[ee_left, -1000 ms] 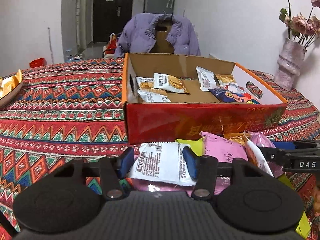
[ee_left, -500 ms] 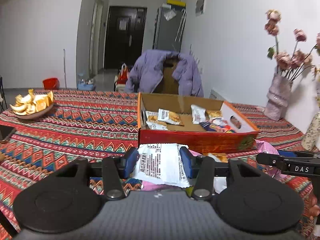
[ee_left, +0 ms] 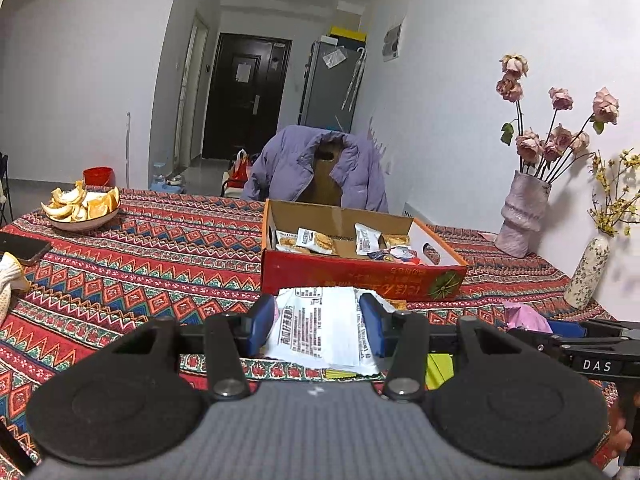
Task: Organize snacks
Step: 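Carry both packets into the cardboard box and open both tools to release them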
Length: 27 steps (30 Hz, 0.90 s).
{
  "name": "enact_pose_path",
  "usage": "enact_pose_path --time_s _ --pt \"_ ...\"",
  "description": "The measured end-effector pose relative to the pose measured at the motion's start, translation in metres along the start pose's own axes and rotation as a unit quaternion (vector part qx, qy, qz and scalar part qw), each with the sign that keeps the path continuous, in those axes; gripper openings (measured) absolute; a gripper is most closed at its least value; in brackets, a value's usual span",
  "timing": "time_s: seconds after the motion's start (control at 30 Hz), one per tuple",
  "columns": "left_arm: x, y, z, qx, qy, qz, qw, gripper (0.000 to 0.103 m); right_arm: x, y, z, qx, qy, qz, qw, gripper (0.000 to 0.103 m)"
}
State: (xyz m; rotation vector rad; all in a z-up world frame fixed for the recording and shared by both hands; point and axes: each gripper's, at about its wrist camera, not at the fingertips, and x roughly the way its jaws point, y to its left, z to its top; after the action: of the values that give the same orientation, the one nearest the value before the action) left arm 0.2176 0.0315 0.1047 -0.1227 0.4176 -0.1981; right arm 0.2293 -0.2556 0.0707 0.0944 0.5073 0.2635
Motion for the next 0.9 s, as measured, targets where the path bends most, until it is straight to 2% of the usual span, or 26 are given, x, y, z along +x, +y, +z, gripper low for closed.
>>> enact_pose_path --time_s 0.2,0.27,0.33,0.47,0.6,0.73,0.9 --pt "-0.001 -0.003 0.001 0.001 -0.002 -0.005 1.0 0.048 -0.001 -0.002 -0.001 0.006 0.0 0.008 1.0 0.061" --pt "0.006 -0.002 0.005 -0.005 0.003 -0.014 0.9999 0.048 0.002 -0.008 0.002 0.026 0.004 0.029 0.999 0.061" --pt "0.017 0.0 0.014 -0.007 0.003 -0.023 0.9997 0.048 0.008 -0.015 0.01 0.04 0.004 0.051 0.998 0.061" --pt "0.049 -0.005 0.044 0.014 -0.015 -0.024 0.9995 0.048 0.029 -0.02 0.042 0.022 -0.008 0.048 0.999 0.061" --pt "0.099 -0.007 0.075 0.018 -0.01 -0.026 0.9994 0.048 0.069 -0.032 0.084 0.023 -0.009 0.064 0.998 0.061" --pt "0.164 -0.006 0.103 0.016 0.008 -0.022 0.9996 0.048 0.131 -0.049 0.129 0.033 0.006 0.075 0.997 0.061" --pt "0.244 -0.004 0.122 0.009 0.045 -0.019 0.9988 0.048 0.236 -0.075 0.167 0.074 0.063 0.093 0.991 0.061"
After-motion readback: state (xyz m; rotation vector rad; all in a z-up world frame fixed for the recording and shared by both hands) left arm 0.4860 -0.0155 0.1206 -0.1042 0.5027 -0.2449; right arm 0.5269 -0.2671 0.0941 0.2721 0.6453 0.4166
